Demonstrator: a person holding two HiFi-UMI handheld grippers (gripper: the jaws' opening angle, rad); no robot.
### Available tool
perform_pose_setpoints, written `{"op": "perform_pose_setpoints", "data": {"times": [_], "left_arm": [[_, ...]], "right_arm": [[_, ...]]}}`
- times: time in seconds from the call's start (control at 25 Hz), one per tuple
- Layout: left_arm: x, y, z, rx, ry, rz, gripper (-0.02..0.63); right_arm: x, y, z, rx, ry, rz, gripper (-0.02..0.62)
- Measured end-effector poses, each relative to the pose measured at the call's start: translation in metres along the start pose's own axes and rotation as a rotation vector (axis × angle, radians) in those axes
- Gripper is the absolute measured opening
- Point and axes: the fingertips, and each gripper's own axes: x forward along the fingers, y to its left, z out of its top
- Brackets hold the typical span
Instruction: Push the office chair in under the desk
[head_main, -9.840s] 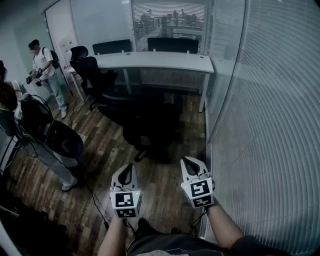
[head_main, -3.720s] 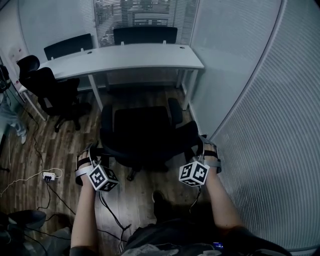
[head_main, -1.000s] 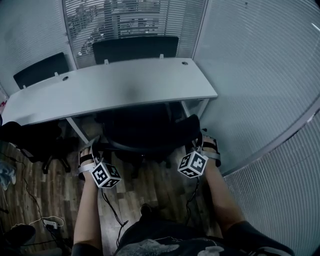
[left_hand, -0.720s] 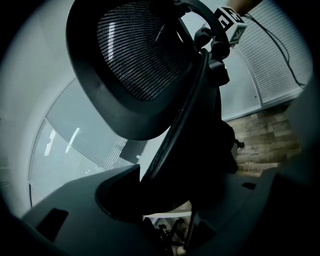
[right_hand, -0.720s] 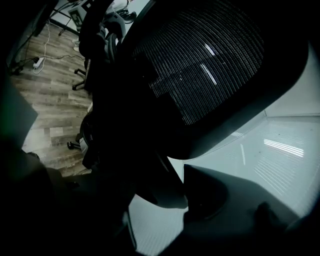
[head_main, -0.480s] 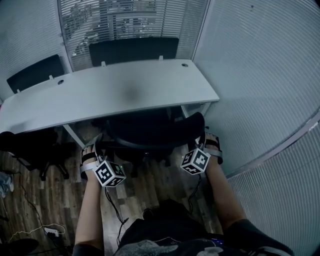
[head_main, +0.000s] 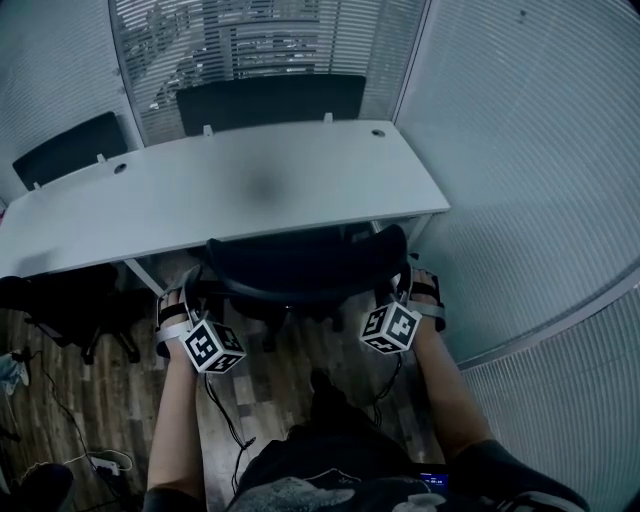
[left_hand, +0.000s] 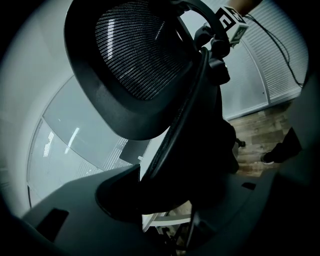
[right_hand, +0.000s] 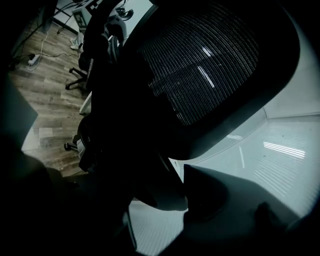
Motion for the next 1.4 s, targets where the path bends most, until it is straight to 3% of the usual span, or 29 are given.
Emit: {"op": "perform_pose_setpoints", "data": {"times": [0.68, 1.4], "left_arm": [[0.077, 0.023, 0.021, -0.006, 0.037, 0.015, 0.261], [0.112, 0.04, 0.027, -0.009, 0.066, 0.031, 0.256]], "right_arm": [[0.089, -0.028, 0.01, -0.001, -0.049, -0.01, 0.278], [0.127, -0.045, 0.02, -0.013, -0.064, -0.021, 0.278]]}}
